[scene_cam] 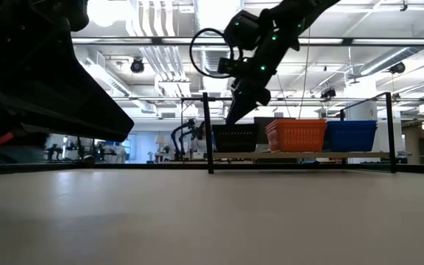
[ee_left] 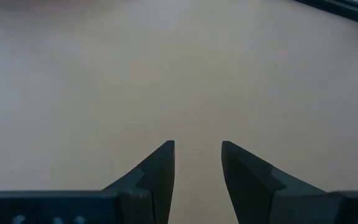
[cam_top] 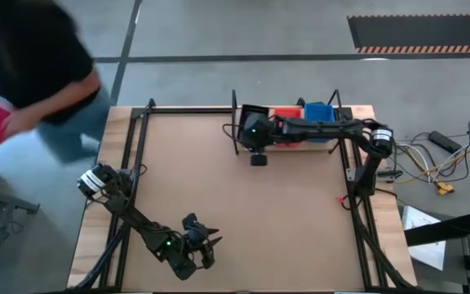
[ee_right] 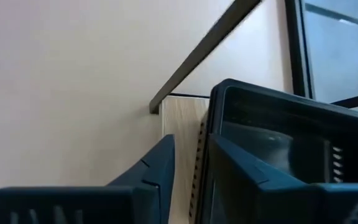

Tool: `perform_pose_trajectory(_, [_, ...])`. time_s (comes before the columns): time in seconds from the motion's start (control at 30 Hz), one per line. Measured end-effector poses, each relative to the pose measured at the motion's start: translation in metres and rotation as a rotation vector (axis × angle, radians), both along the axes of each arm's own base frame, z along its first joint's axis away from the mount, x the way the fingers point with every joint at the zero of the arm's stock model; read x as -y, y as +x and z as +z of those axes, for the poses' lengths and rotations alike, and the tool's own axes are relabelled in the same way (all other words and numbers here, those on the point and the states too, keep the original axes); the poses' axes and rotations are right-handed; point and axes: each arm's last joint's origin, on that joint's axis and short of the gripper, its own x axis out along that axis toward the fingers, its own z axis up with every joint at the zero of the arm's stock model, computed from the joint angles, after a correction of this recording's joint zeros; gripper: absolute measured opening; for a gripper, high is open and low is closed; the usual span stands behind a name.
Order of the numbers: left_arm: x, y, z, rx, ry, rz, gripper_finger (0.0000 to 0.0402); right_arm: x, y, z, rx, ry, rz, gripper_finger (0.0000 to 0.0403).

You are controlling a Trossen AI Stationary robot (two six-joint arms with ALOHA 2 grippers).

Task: Stack baskets on shelf by color
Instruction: Adjust the stacked black bins on the shelf

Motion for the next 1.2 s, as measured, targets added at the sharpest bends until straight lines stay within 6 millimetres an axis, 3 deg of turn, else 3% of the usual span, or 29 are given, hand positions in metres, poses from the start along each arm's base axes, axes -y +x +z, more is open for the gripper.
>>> perform_pose_trajectory(0.33, [0.0, 0.0, 0.0, 0.0, 0.001, 0.0, 0.0116, 0.003, -0.001, 0.019, 0.022, -0.01, -0.004, 0.0105])
perform_pose_trajectory(0.6, [0.001, 0.0, 0.001, 0.001, 0.009, -0.009, 0.0116, 0.019, -0.003, -0.002, -0.044, 0.014, -0.05, 0.0114])
perform_pose_trajectory(0.73, [0.001, 0.0, 0.001, 0.002, 0.009, -0.008, 0.0116, 0.022, -0.003, -0.007, -0.061, 0.018, -0.05, 0.0096])
perform_pose_trajectory(0.93, [0.001, 0.001, 0.001, 0.006, 0.005, -0.009, 0.0116, 0.02, -0.008, -0.006, -0.117, -0.001, 0.007, 0.0024])
perform_pose_trajectory(1.2, [0.001, 0.0, 0.001, 0.006, 0.005, -0.01, 0.0116, 0.02, -0.014, -0.008, -0.173, 0.022, 0.007, 0.0019])
